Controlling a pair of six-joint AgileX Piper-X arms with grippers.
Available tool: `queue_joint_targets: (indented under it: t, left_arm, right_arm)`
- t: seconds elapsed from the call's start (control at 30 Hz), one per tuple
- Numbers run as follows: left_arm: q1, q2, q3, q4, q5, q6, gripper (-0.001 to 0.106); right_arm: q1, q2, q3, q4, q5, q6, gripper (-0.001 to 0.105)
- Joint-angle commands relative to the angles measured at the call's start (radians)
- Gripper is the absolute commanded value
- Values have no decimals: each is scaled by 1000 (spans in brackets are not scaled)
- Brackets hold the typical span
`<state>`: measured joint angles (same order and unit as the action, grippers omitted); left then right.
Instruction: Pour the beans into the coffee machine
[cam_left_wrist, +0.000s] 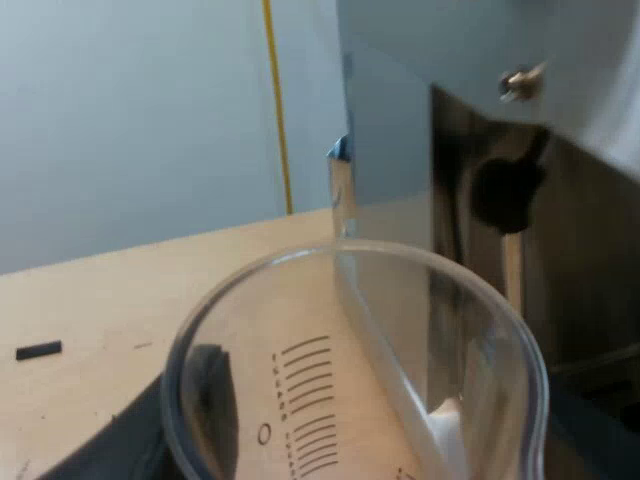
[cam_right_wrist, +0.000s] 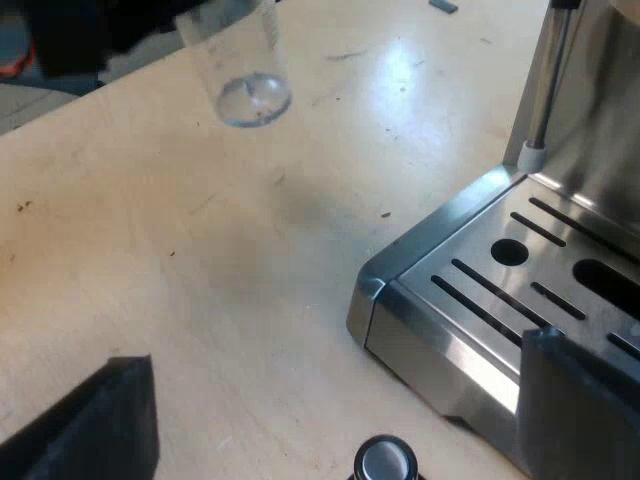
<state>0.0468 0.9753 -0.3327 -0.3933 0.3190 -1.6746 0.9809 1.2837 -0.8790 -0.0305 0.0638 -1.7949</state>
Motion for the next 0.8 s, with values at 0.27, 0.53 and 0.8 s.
queue_joint_targets:
  t: [0.27, 0.53, 0.8]
  left_arm:
    - [0, 192, -2, -167, -40, -12, 32]
    - [0, 370, -2, -336, -17, -12, 32]
    - [0, 549, -7, -496, 10, -12, 32]
  right_arm:
    - [1, 17, -4, -57, 7, -4, 79]
    - [1, 17, -4, -57, 15, -4, 79]
    - [1, 17, -4, -57, 15, -4, 79]
